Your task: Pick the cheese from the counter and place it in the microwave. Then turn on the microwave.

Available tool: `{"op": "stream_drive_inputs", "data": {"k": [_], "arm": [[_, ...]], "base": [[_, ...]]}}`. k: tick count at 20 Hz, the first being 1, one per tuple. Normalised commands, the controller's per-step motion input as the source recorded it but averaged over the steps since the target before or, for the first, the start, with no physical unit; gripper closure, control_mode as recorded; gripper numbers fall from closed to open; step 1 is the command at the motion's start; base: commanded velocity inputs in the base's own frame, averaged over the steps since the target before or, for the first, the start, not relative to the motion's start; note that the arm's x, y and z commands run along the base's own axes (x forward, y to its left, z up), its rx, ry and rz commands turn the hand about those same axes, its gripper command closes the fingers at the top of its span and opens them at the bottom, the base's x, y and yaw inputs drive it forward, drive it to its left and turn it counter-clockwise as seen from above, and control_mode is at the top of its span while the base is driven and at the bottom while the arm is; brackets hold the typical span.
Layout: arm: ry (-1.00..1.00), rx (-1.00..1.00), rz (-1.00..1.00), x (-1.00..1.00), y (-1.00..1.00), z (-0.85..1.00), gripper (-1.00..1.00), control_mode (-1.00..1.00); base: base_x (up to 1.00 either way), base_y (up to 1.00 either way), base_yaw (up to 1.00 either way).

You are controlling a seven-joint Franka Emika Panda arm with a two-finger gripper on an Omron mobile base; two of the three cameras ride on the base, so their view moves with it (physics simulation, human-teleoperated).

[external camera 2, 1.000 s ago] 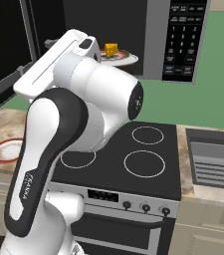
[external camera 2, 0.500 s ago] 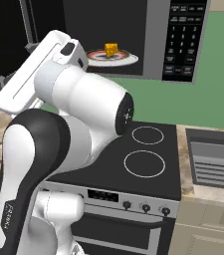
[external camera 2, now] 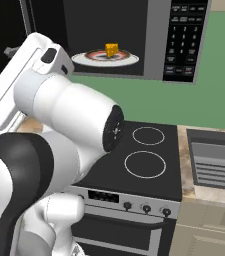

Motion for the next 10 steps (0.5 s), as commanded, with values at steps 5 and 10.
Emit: {"op": "stream_drive_inputs", "data": {"k": [5, 10], "arm": [[-0.03, 0.0, 0.07, -0.36, 0.16, 0.0, -1.0, -1.0], [0.0, 0.0, 0.1, -0.28, 0.2, 0.0, -1.0, -1.0]], "base": [[0.0, 0.0, 0.0], [0.0, 0.0, 0.0]]}}
